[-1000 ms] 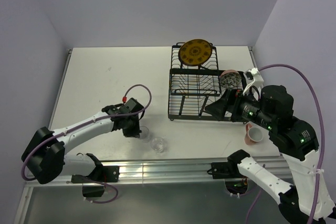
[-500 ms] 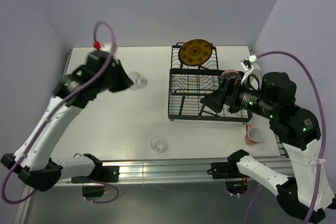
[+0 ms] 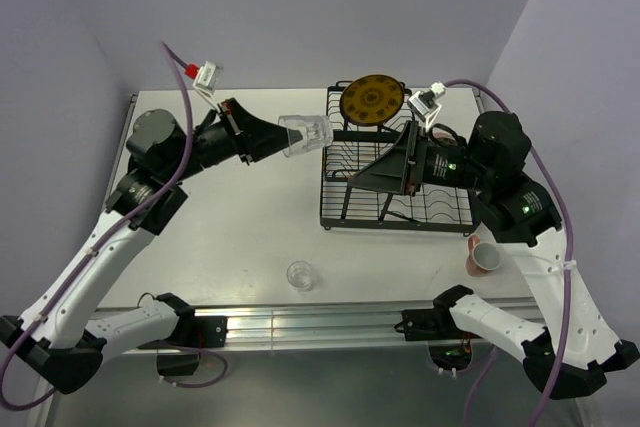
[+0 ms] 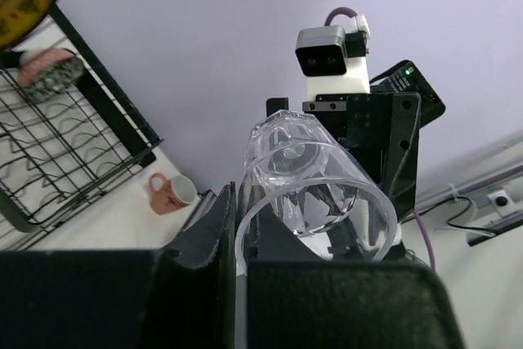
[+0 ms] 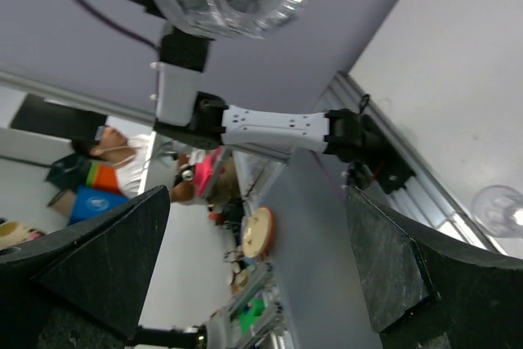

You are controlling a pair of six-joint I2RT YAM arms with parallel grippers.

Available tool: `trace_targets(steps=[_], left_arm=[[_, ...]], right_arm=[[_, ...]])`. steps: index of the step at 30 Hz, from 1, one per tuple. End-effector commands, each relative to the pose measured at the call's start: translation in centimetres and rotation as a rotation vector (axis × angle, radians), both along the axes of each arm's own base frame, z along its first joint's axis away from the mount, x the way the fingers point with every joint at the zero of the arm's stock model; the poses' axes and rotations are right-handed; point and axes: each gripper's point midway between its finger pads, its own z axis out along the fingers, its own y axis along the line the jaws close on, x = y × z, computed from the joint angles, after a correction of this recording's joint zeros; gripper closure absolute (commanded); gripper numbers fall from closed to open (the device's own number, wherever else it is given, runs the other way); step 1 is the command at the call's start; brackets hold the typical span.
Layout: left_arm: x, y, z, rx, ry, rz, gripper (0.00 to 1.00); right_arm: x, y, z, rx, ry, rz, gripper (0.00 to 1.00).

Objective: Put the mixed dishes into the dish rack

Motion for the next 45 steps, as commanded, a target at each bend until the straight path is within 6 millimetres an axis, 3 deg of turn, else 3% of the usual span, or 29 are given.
trace_targets(steps=[1,12,21,23,27,28,31,32,33,36,40,44,45], left_arm=[[-2.9,-0.1,4.8,-0.16,-0.129,-0.128,1.0],[-4.2,-1.6,4.4,-0.2,-0.114,-0.211,1.0],[-5.0,-2.6,3.2,-0.205,-0.082,-0.243,1.0],[-5.0,-2.6,3.0,-0.197,-0.082,-0.237,1.0],[-4.9,-2.8,2.8,-0.187,-0.082,-0.247,1.0],[-4.9,-2.9,2.7,-0.184,-0.082,-0.249,1.0],[-4.8,-3.1,2.5,-0.176,-0.077,-0.259,1.0],[-4.8,-3.2,2.5,-0.175,-0.079,-0.258,1.0],[-4.7,-3.2,2.4,-0.173,-0.078,-0.261,1.0],[-4.8,-3.3,2.1,-0.177,-0.063,-0.273,1.0],[-4.8,-3.2,1.7,-0.179,-0.052,-0.273,1.0],[-5.0,-3.1,1.4,-0.184,-0.042,-0.275,1.0],[-5.0,-3.1,1.2,-0.186,-0.036,-0.273,1.0]], right_arm=[[-1.8,0.4,4.2,0.149,-0.1,0.115,0.05],[1.2,1.8,4.7,0.189,-0.088,0.109,0.08],[2.8,2.5,5.7,0.217,-0.099,0.098,0.19],[2.8,2.6,5.8,0.225,-0.091,0.103,0.3],[2.7,2.7,6.2,0.253,-0.092,0.119,0.39],[2.6,2.7,6.2,0.257,-0.089,0.125,0.5],[2.4,2.6,6.5,0.263,-0.099,0.131,0.66],[2.3,2.6,6.6,0.263,-0.1,0.133,0.67],[2.3,2.5,6.7,0.269,-0.113,0.133,0.68],[2.1,2.5,7.0,0.284,-0.117,0.14,0.52],[2.2,2.4,6.6,0.279,-0.115,0.128,0.5],[1.7,2.3,6.6,0.308,-0.117,0.141,0.7],[1.7,2.2,6.7,0.312,-0.114,0.139,0.83]])
